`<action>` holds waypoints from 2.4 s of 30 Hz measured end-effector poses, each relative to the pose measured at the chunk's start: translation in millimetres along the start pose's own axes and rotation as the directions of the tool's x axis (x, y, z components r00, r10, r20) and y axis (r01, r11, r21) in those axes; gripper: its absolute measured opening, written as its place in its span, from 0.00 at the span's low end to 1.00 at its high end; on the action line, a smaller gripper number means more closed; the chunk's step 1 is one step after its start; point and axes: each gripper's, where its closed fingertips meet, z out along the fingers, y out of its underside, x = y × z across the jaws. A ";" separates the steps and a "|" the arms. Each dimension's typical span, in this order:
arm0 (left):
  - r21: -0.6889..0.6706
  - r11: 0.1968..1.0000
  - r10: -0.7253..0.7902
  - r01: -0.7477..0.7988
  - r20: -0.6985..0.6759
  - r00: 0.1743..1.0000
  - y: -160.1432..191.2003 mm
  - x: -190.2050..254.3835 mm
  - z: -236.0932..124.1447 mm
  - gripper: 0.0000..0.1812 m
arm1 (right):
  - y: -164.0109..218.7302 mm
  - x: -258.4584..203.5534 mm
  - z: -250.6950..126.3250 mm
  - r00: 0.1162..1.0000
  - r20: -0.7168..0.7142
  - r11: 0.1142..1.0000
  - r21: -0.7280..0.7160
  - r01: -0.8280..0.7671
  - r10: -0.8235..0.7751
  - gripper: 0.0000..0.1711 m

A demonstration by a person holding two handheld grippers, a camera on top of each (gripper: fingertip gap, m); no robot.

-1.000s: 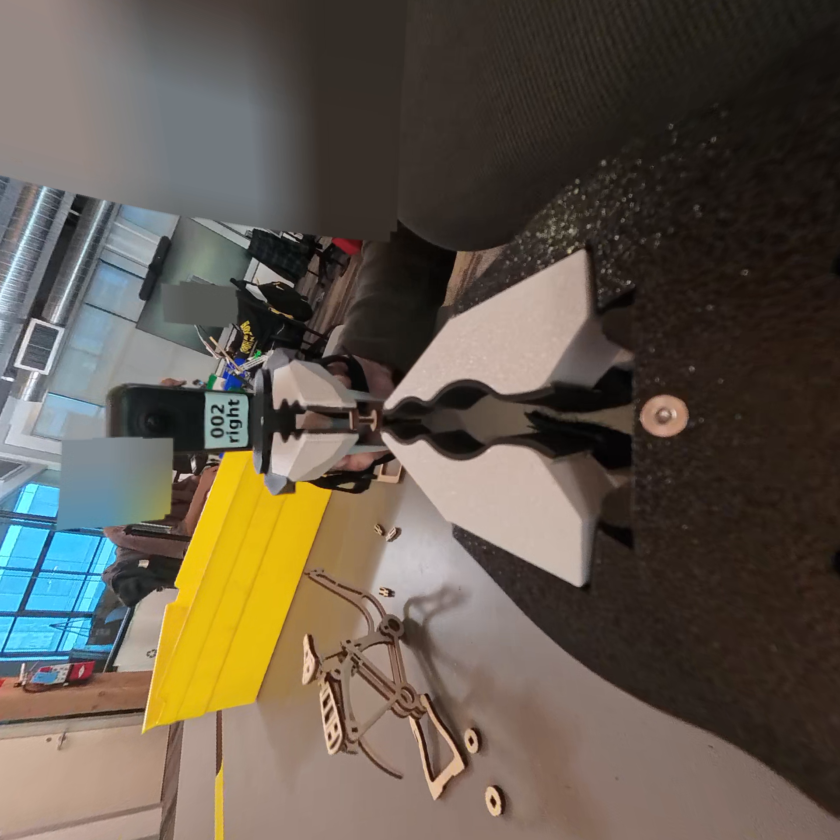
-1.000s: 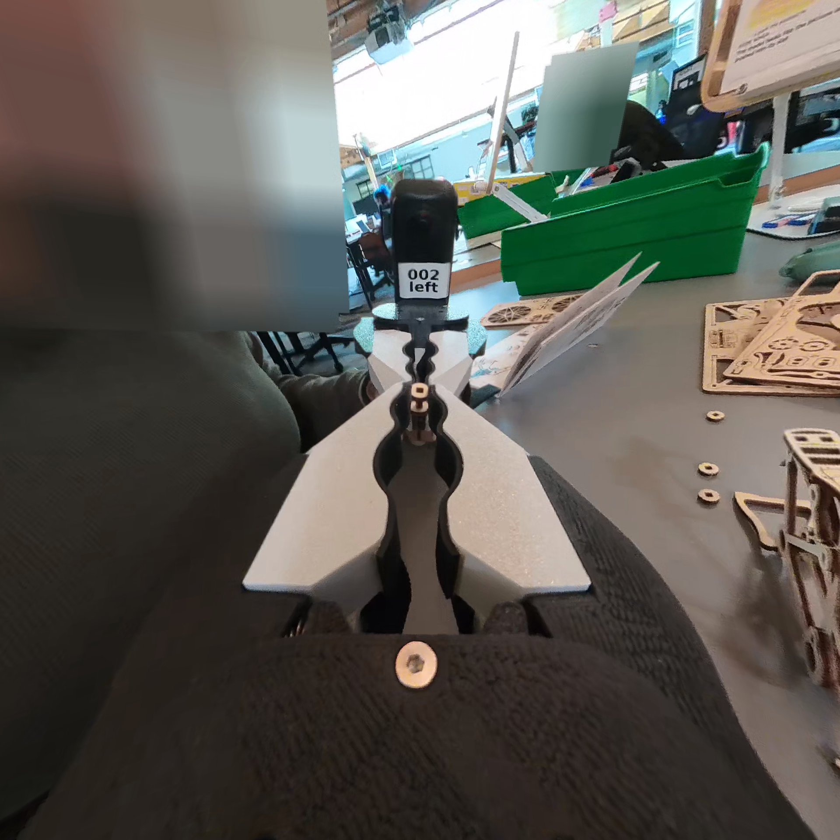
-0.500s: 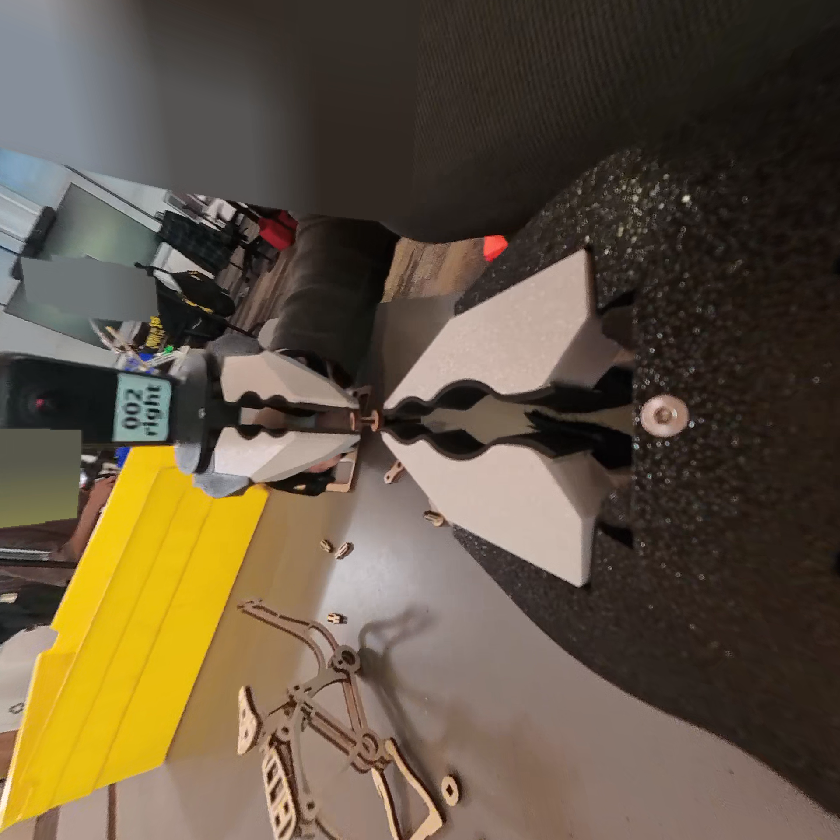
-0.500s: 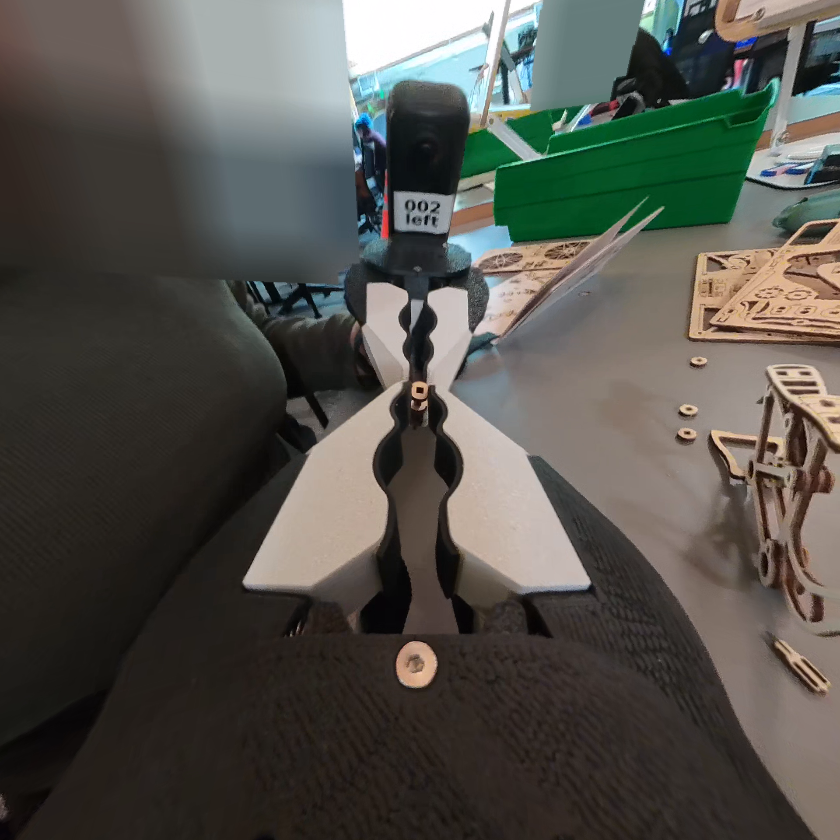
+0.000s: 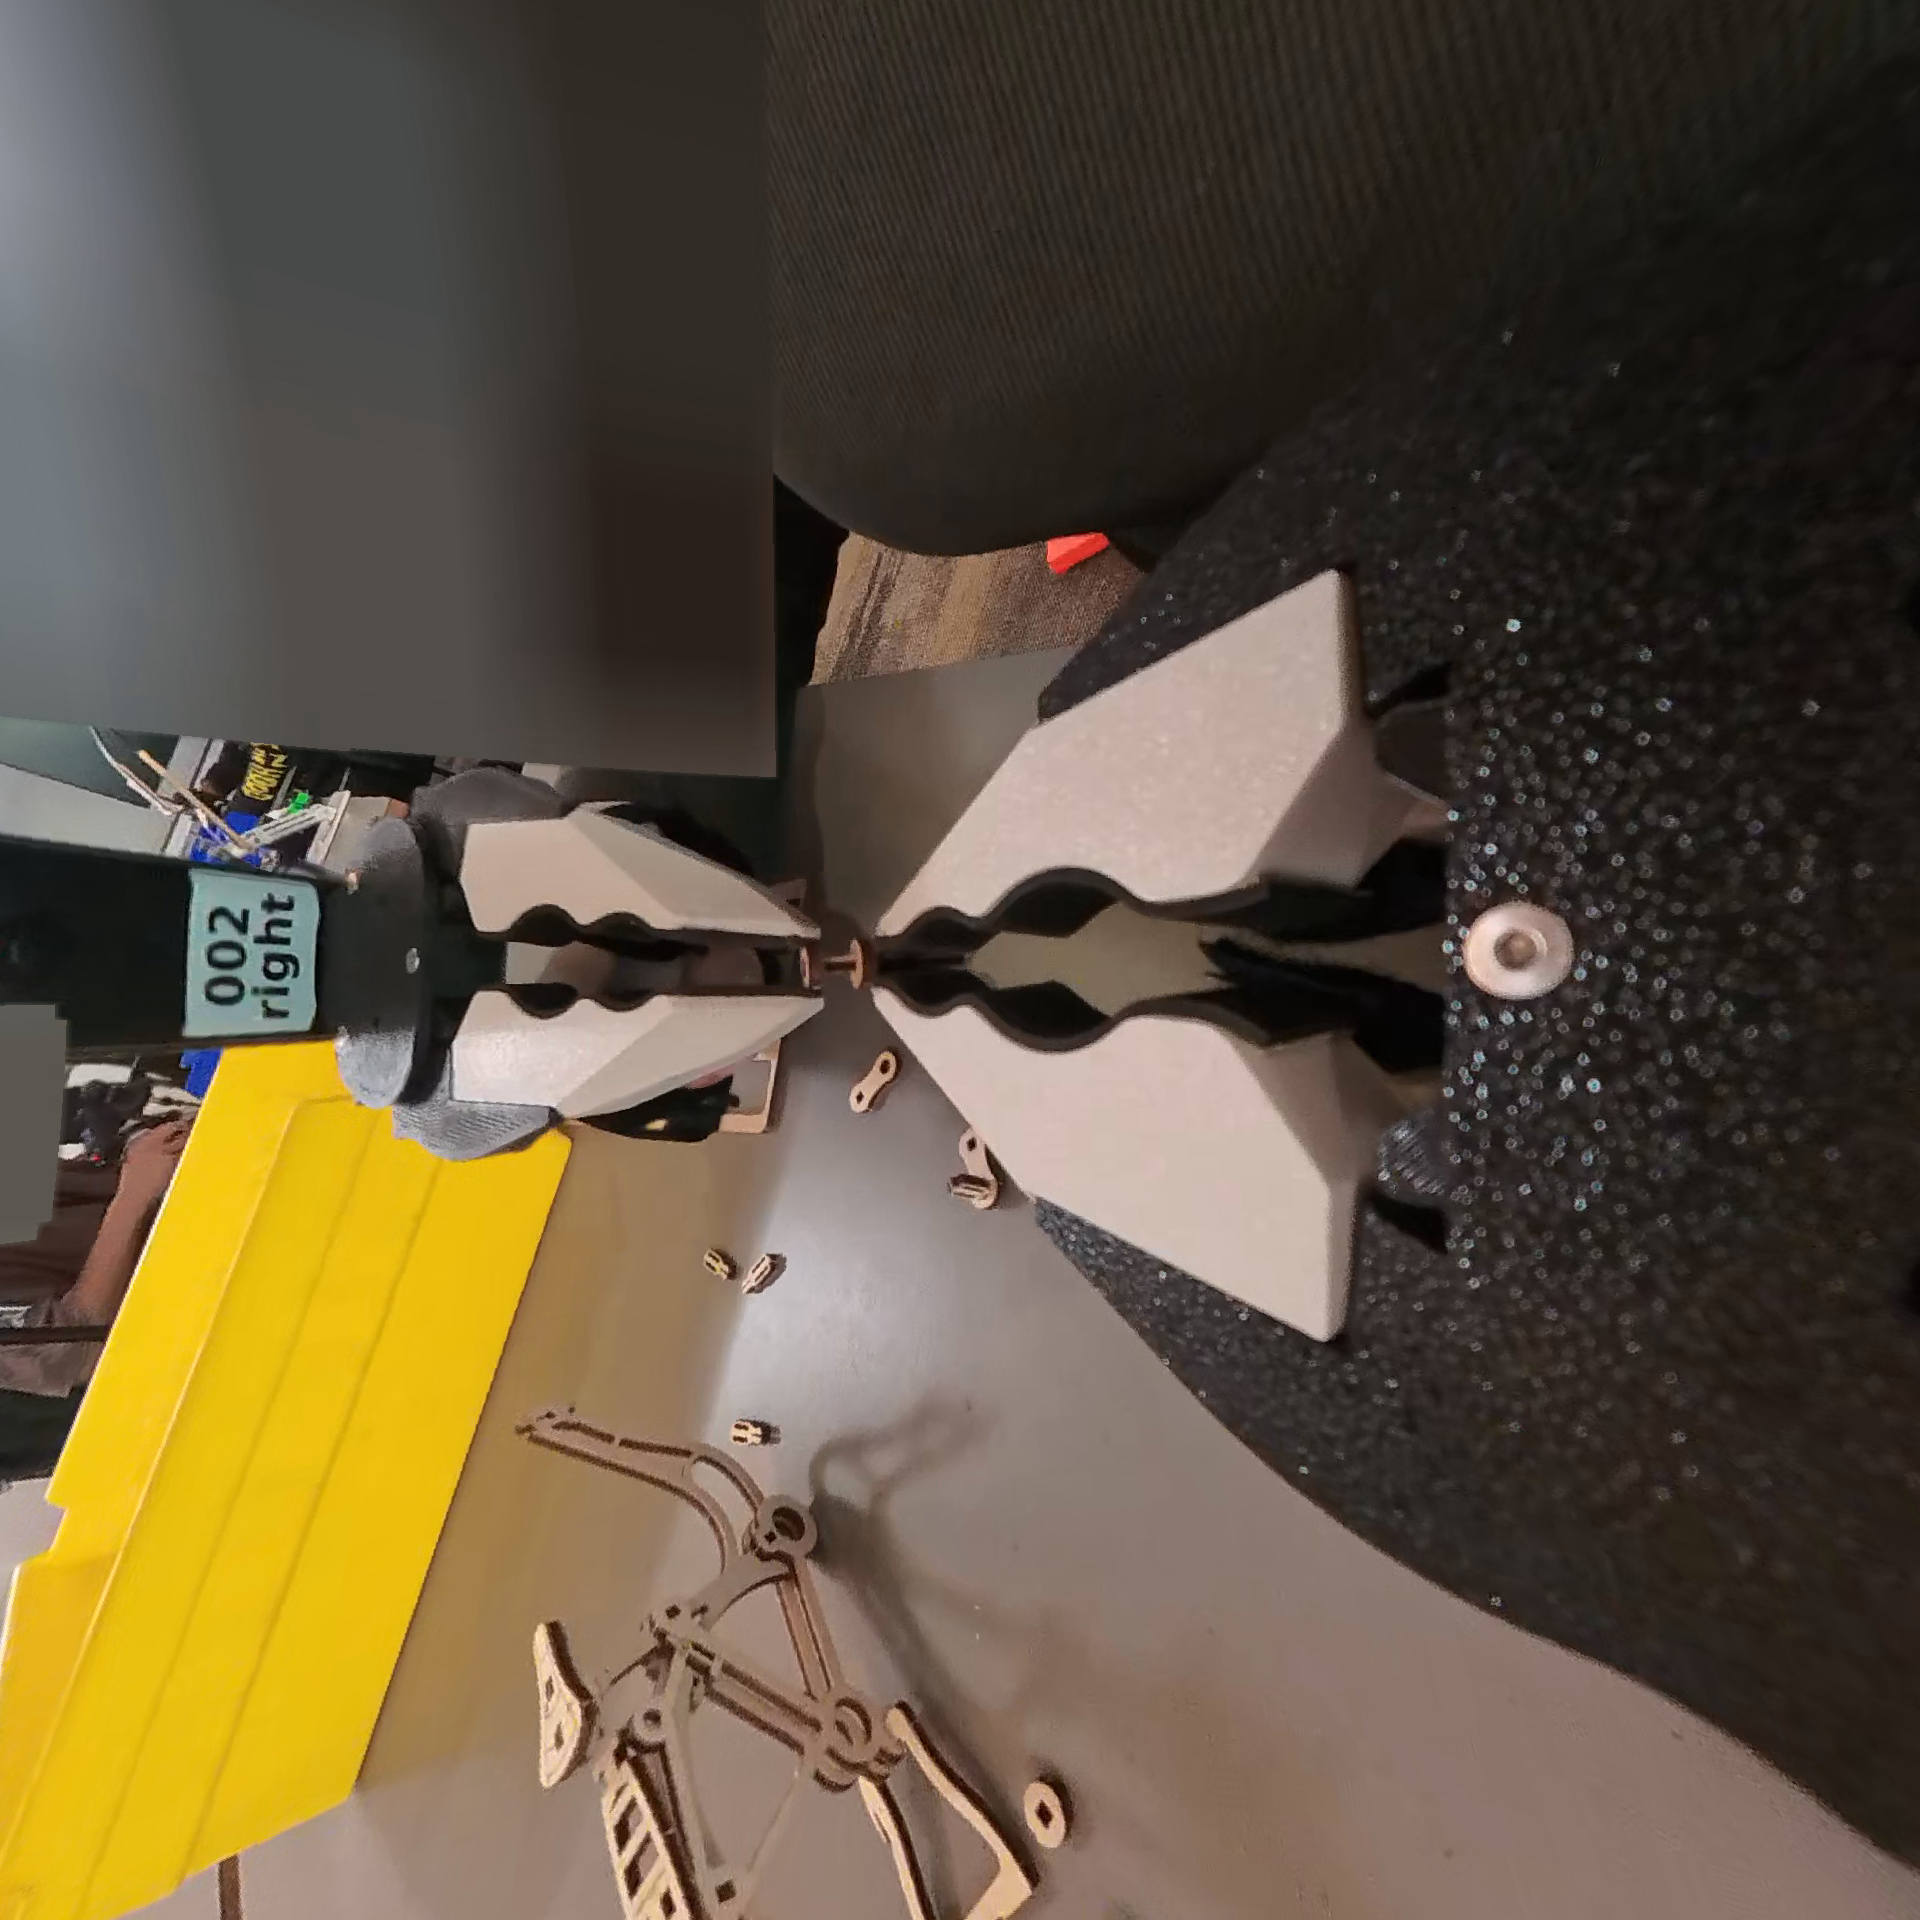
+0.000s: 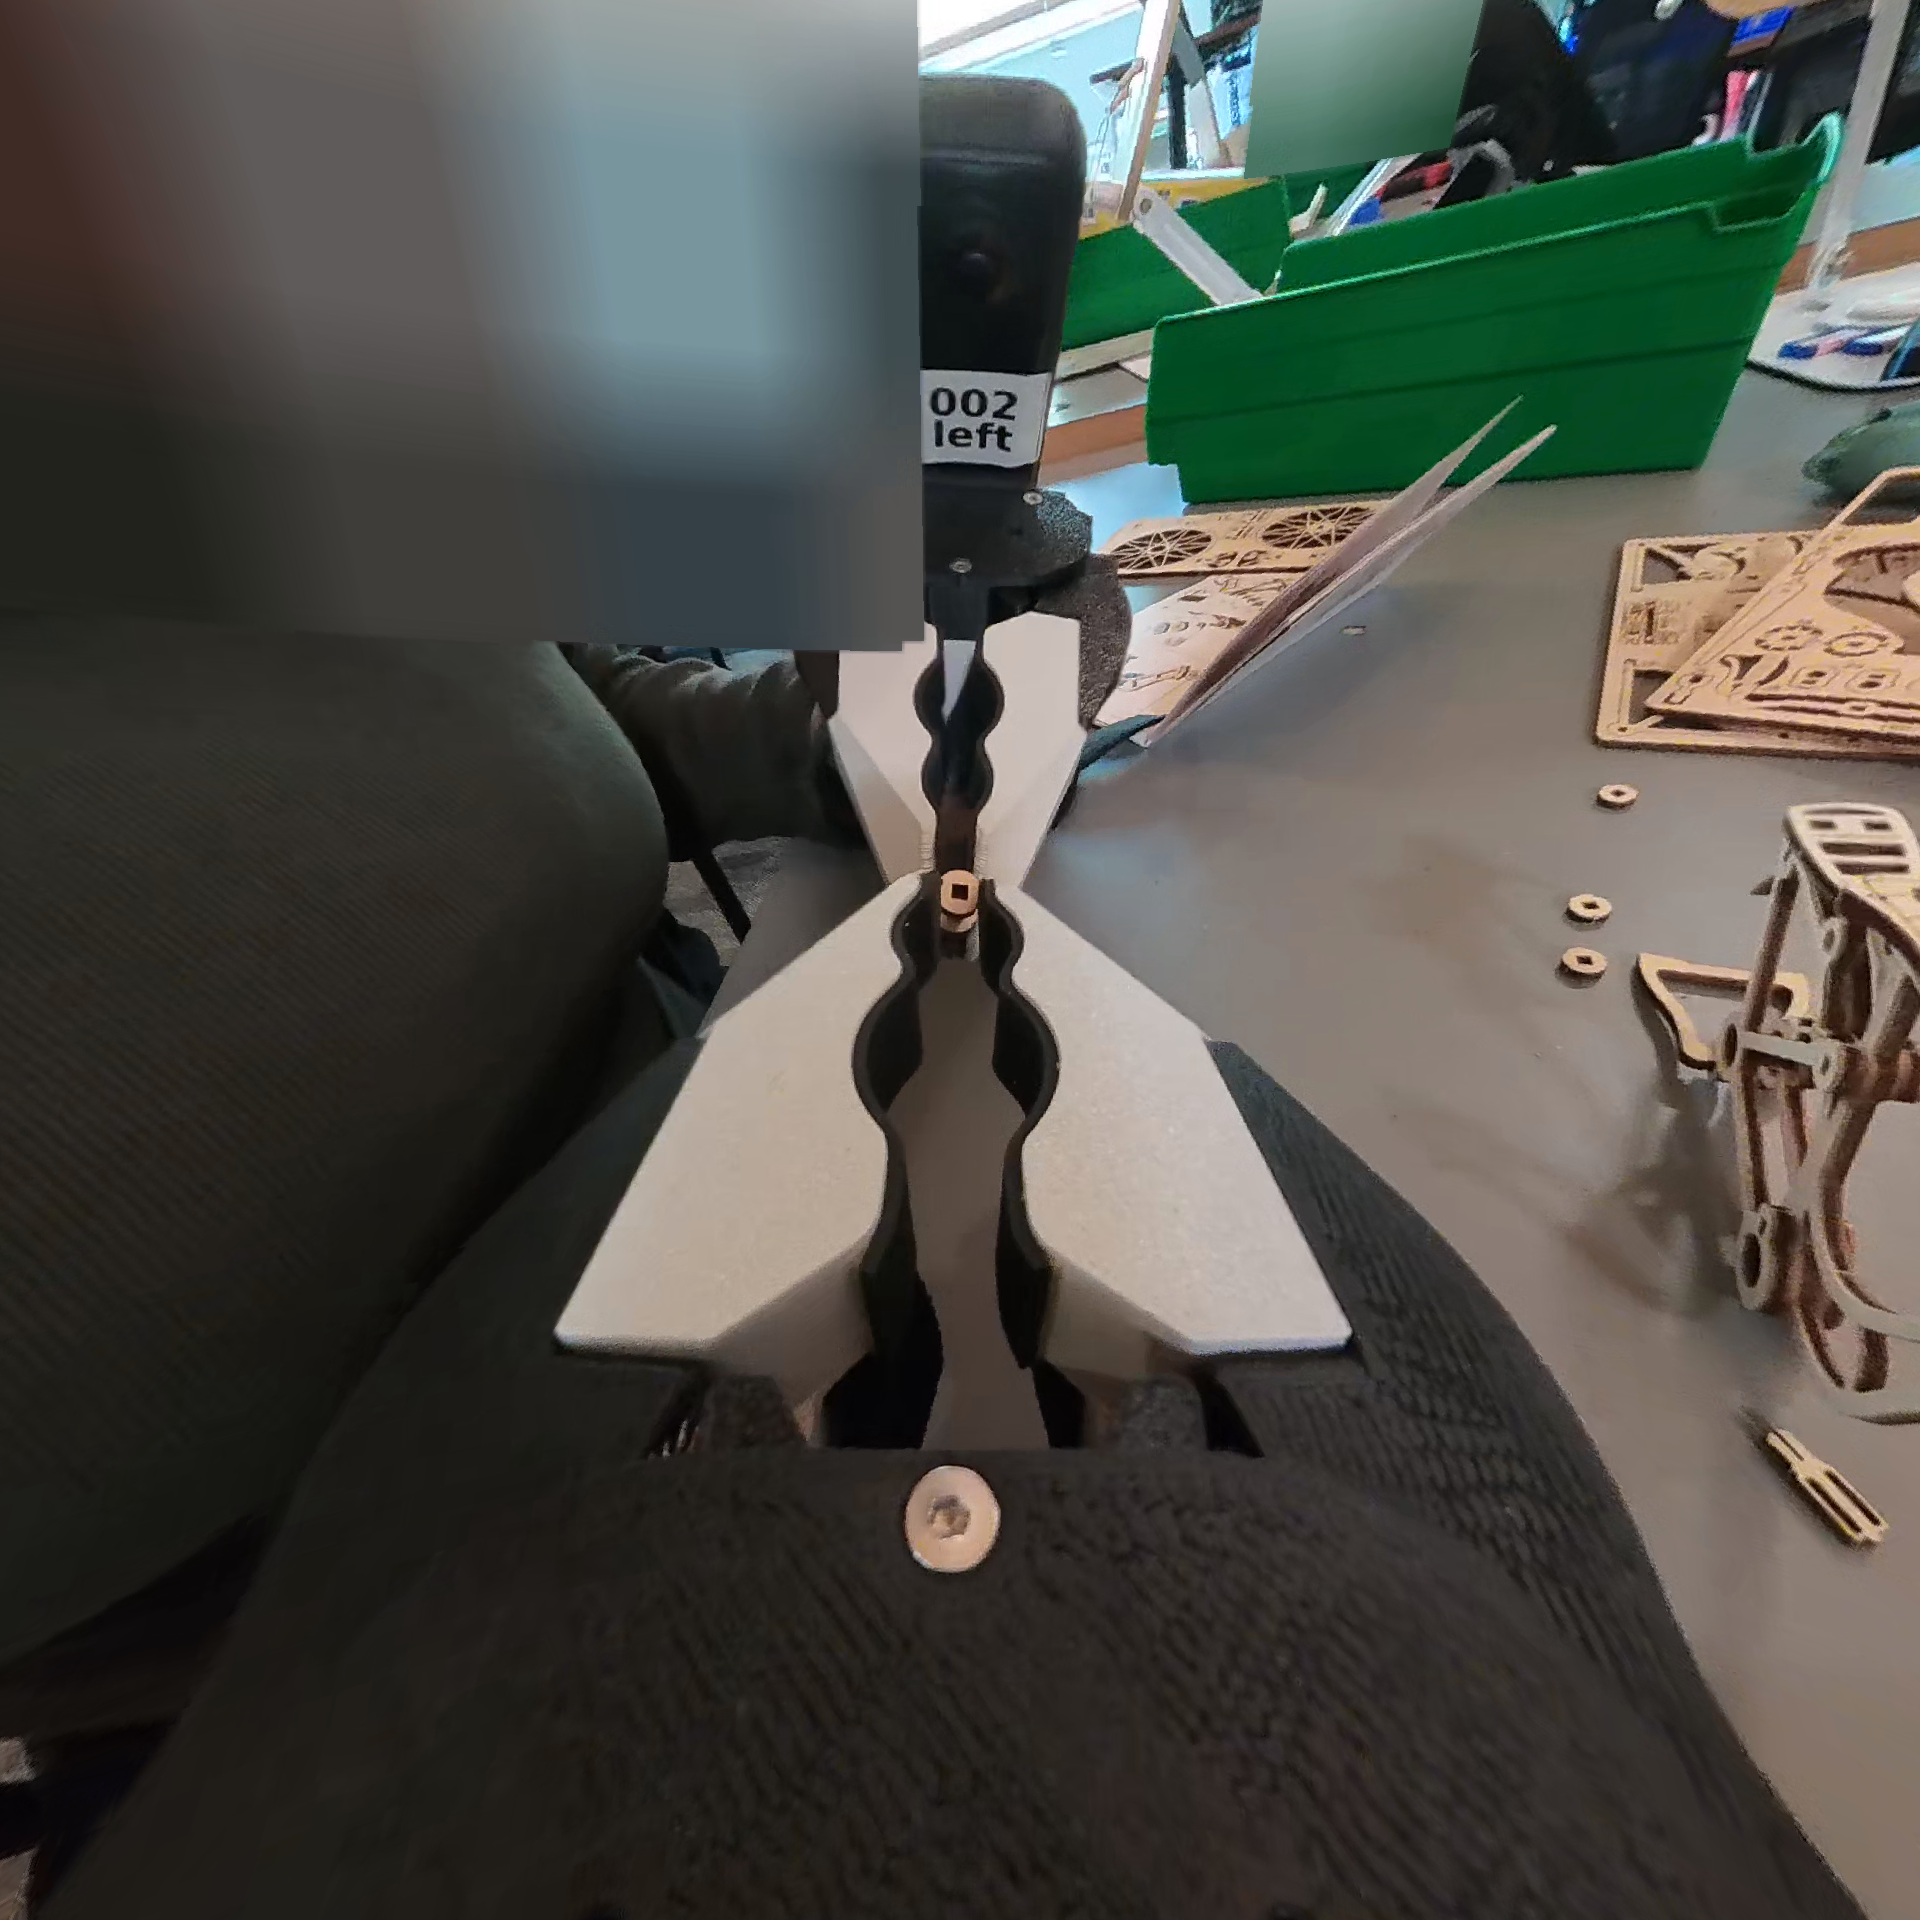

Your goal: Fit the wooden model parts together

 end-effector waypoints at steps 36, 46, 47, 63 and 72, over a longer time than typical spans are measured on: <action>-0.108 0.989 0.106 -0.105 -0.002 0.994 13.8 5.4 7.1 0.00 | 16.0 -9.5 -2.2 0.997 0.005 0.989 -0.128 0.073 -0.073 0.04; -0.128 0.985 0.121 -0.118 0.017 0.993 16.5 3.8 9.4 0.00 | 19.8 -8.8 -5.5 0.991 -0.024 0.980 -0.156 0.124 -0.129 0.04; -0.114 0.987 0.113 -0.110 0.020 0.993 14.5 3.0 8.3 0.00 | 17.4 -7.9 -6.0 0.990 -0.032 0.981 -0.146 0.130 -0.136 0.04; 0.225 0.913 -0.325 0.341 -0.107 0.940 -29.4 -21.2 -13.9 0.00 | -13.5 33.0 -0.7 0.691 -0.424 0.807 -0.228 0.544 -0.585 0.48; 0.148 0.775 -0.554 0.615 -0.309 0.773 -32.2 -23.1 -8.9 0.00 | -24.1 29.4 12.1 0.560 -0.462 0.708 -0.256 0.658 -0.687 0.30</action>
